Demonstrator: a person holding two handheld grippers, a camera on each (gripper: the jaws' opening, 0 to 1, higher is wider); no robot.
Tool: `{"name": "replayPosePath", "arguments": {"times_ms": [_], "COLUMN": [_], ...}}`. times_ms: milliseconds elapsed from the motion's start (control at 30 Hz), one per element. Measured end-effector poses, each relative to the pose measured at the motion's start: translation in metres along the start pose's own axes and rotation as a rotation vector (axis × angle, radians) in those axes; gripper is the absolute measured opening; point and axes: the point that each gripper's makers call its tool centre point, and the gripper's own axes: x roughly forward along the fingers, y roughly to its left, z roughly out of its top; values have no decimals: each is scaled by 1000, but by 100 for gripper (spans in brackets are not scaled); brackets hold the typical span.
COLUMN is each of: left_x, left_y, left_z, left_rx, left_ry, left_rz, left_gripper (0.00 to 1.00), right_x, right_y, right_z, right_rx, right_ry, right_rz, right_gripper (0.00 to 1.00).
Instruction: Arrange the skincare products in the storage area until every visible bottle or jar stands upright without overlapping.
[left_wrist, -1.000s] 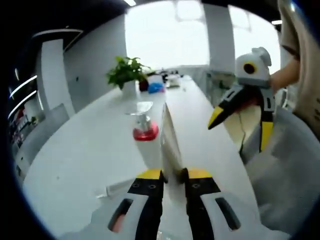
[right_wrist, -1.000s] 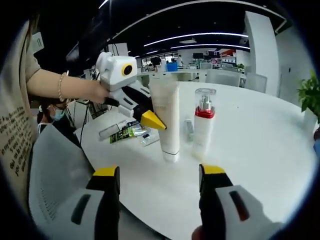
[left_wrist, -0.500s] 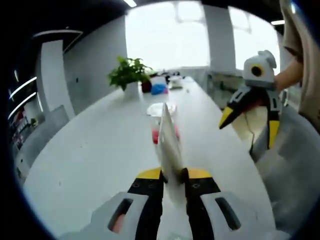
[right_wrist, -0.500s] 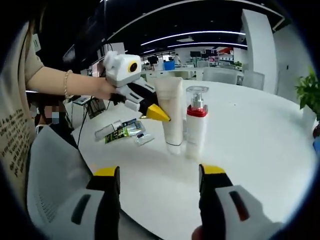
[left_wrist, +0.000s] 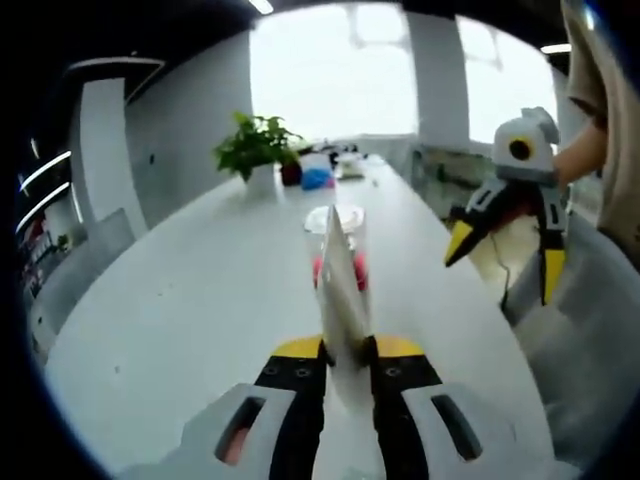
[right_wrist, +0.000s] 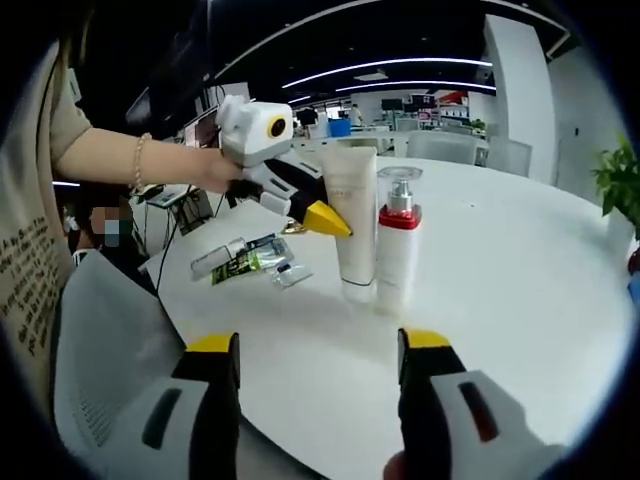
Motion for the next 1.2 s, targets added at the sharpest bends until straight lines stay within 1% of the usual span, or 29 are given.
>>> {"name": "replayPosePath", "arguments": {"times_ms": [67,100,167,267,333,400,467,500,633,667,733,800,867,933,1000,1033,1067,1200], "left_x": [1,1,2,1,0,-1,-7,-9,-24,-29,-38,-49,-58,-71,-78,-87,-91,-108], "left_y": [1,1,2,2,4,4,3,3,-1,-4,-8,-8,-11,-14,-16,-21,-22,-30], "left_z": [-1,-5,-7,-7,-9,-11,-12,-12,-15,-18,-22,-28,-31,-36,-39,-42,-44,-49], "left_rx": [1,0,-5,-36,-48,-56,-72,-82,-137,-165,-188,-226,-263,-307,-327,-346,-355,-397], "left_ry": [11,33,41,30,37,41,43,43,45,50,62,76,67,74,78,85,86,77], "left_rz": [12,17,27,36,51,58,76,84,128,143,159,197,220,255,268,284,297,340], "left_gripper": [13,14,16,21,24,26,28,31,38,40,44,48,52,56,61,62,64,69], "right_x": [1,1,1,0,0,0,0,0,2,3,4,5,5,5,4,3,3,0], "right_y": [0,0,0,1,2,2,4,5,9,11,15,17,18,19,20,20,21,22], "right_z": [2,2,3,4,4,5,6,6,10,12,15,16,17,20,25,27,28,30], "right_rx": [-1,-2,-3,-7,-9,-11,-14,-14,-14,-17,-25,-29,-32,-30,-18,-15,-12,-11], "right_ry": [-2,-3,-4,-3,-2,-3,-6,-8,-18,-21,-25,-27,-27,-37,-53,-60,-66,-67], "right_rz": [0,0,1,3,5,5,8,10,21,26,35,40,41,44,44,45,45,36], "right_gripper": [64,64,64,64,64,64,65,65,65,65,66,66,67,68,69,70,70,72]}}
